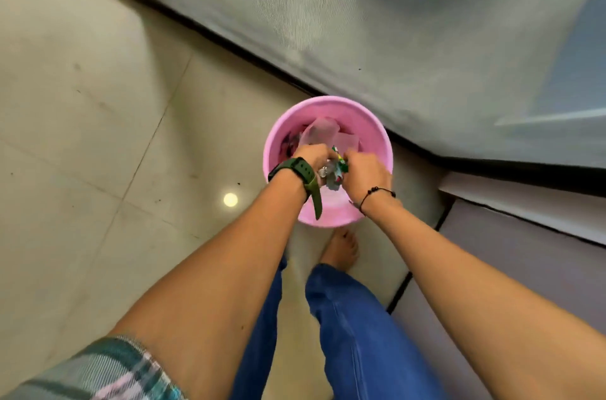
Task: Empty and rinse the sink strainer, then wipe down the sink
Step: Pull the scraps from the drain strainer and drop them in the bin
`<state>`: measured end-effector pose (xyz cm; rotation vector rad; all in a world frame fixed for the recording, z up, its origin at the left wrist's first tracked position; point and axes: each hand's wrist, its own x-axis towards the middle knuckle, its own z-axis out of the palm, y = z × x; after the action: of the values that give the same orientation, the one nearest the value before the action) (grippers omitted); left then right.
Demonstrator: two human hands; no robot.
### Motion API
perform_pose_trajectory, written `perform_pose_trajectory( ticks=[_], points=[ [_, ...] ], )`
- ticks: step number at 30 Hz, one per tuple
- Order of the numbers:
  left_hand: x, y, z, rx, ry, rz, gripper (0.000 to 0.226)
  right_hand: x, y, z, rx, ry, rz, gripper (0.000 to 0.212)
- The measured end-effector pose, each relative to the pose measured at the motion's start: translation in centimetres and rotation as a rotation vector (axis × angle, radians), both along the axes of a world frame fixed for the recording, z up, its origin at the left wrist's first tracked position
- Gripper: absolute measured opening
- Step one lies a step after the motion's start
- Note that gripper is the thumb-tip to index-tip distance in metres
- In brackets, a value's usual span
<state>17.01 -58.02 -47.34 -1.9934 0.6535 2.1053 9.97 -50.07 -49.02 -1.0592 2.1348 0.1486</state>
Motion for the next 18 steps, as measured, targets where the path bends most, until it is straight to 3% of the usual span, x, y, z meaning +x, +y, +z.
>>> perform_pose_trajectory(
  ticks=[4, 10, 13, 18],
  points=[
    [-0.6, -1.4, -5.1, -0.009, -0.046, -0.043, 0.026, -0.4, -2.2, -4.8, 0.053, 0.003, 0.121, 0.018],
    [-0.5, -1.2, -7.9, -0.011, -0.032, -0.065, 0.029, -0.1, -2.7, -7.4, 0.154, -0.048, 0.142, 0.027],
    [-0.8, -1.1, -6.0, 0.015, 0.002, 0.054, 0.016, 0.1, -2.7, -6.5, 0.139, -0.042, 0.067, 0.025],
    [-0.8, -1.5, 1.2, 0.046, 0.104, 0.151, 0.038, 0.5, -1.9, -0.9, -0.072, -0.031, -0.224, 0.040]
  ],
)
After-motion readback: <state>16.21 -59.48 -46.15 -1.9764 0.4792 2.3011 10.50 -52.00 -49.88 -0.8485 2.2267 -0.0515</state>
